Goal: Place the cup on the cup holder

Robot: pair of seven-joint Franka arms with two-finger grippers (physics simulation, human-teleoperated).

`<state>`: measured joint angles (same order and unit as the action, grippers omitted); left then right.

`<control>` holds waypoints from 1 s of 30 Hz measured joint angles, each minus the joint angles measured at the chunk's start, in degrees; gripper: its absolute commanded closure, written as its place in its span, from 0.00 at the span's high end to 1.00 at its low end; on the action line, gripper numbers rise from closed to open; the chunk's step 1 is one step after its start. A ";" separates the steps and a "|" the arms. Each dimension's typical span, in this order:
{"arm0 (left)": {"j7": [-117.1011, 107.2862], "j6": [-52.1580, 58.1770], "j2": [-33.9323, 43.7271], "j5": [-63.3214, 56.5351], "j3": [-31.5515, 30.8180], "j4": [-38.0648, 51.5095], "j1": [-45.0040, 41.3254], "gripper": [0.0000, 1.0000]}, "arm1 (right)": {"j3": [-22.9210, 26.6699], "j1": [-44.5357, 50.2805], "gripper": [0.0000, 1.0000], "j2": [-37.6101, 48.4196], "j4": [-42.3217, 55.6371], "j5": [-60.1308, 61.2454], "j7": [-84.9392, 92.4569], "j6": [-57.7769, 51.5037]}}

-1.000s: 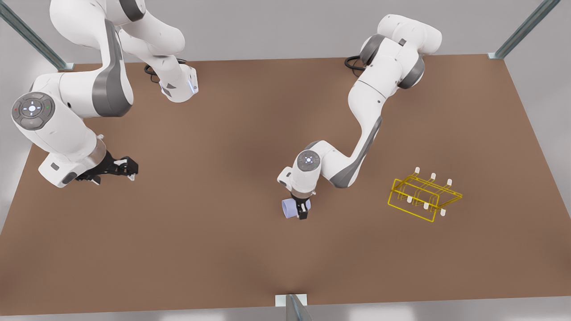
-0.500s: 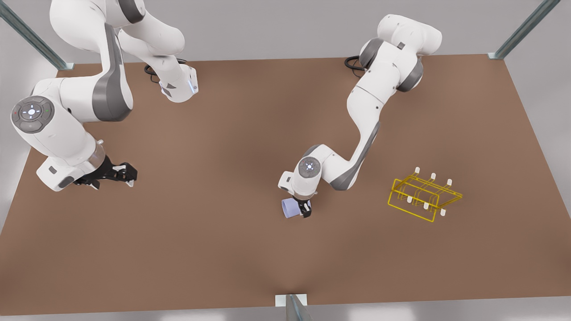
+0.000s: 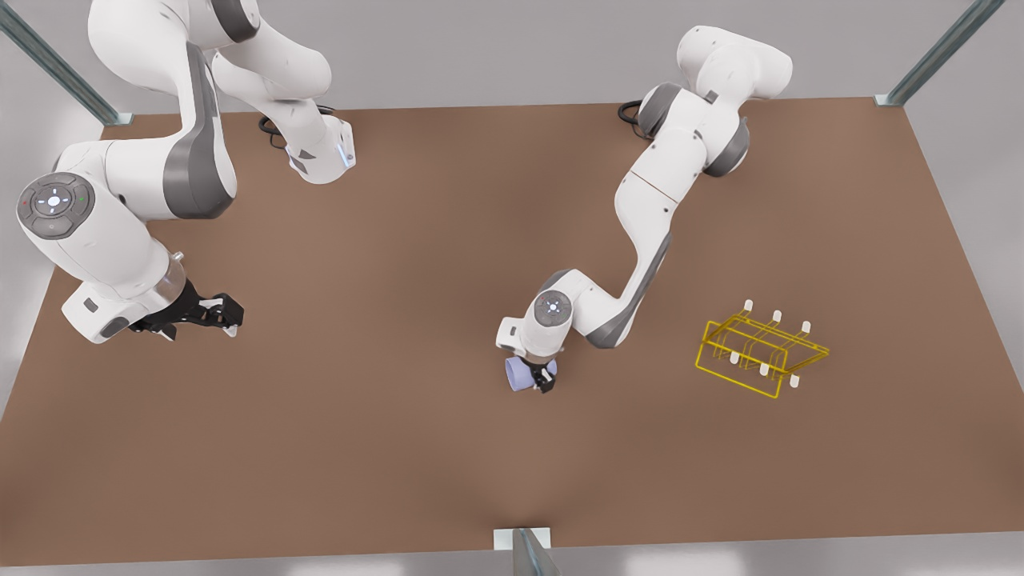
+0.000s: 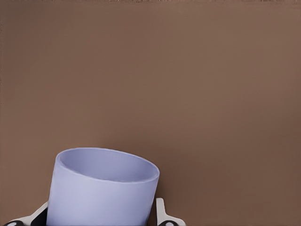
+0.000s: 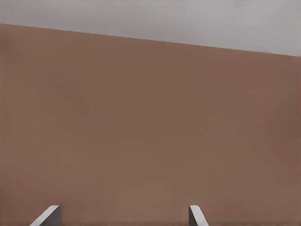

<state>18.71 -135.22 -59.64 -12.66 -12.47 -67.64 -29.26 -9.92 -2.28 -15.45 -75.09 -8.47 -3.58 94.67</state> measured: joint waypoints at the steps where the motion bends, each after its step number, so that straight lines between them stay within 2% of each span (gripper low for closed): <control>1: -0.28 -0.22 -0.02 0.00 0.00 0.01 0.00 0.99 | 0.00 0.03 1.00 0.00 -0.01 0.00 -0.04 0.00; 2: -0.57 -0.42 -0.02 -0.02 0.03 0.01 -0.01 0.89 | 0.00 0.09 1.00 0.00 -0.06 0.00 -0.08 0.00; 4: -1.24 -0.77 -0.03 -0.20 0.07 0.02 0.01 0.77 | 0.00 0.16 1.00 0.00 -0.14 0.02 -0.15 0.00; 21: -5.97 1.09 1.12 -1.49 0.29 0.01 -0.27 0.76 | 0.00 0.18 1.00 0.00 -0.18 0.04 -0.52 0.01; 27: -6.67 12.91 8.59 -6.54 2.85 0.16 -0.47 0.76 | 0.00 0.17 1.00 0.00 -0.18 0.03 -0.59 0.01; 30: -6.72 21.89 11.29 -15.53 3.50 0.20 -1.41 0.76 | -0.02 0.13 1.00 0.00 -0.11 0.02 -0.62 0.01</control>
<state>11.99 -113.33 -48.35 -28.19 -8.97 -67.44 -30.68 -9.93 -2.14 -15.45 -75.19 -8.45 -4.20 94.68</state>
